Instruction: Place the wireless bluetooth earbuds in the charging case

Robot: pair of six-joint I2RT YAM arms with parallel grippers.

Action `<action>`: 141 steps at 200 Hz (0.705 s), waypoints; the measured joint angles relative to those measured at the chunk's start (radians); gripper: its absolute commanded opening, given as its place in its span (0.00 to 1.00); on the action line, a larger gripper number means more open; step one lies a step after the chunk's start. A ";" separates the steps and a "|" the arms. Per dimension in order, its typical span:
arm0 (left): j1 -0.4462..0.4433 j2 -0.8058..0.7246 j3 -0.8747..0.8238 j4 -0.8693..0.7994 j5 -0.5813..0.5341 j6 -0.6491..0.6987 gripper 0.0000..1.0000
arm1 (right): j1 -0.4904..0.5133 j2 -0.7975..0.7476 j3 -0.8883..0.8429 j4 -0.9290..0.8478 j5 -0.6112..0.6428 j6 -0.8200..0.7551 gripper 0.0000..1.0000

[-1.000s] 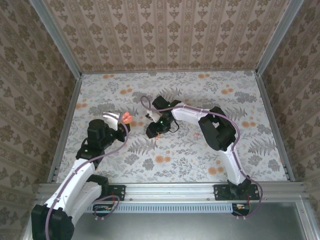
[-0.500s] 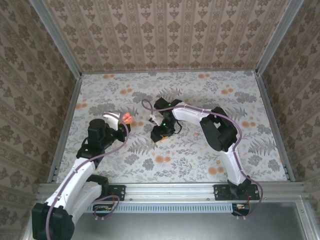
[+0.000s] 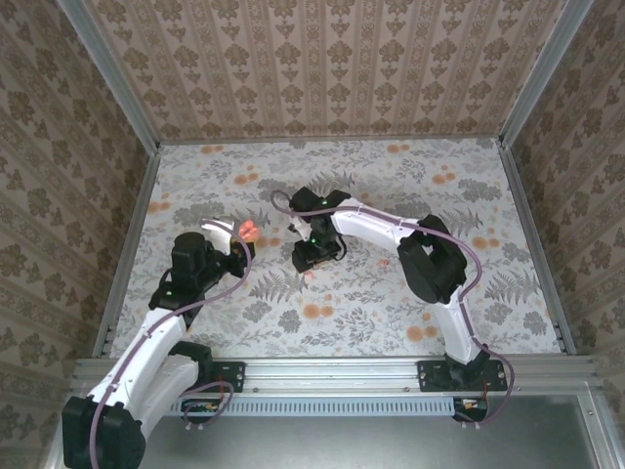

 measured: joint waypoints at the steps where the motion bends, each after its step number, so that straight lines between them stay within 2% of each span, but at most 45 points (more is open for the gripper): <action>1: 0.000 0.000 0.000 -0.001 0.000 0.000 0.16 | 0.001 0.000 0.002 -0.001 0.002 0.000 0.49; 46: 0.001 0.000 0.000 -0.008 -0.003 0.000 0.16 | 0.016 0.026 0.061 -0.019 0.039 0.008 0.46; 141: 0.001 -0.006 0.000 -0.008 -0.003 -0.005 0.16 | 0.018 0.108 0.067 -0.025 0.048 0.009 0.39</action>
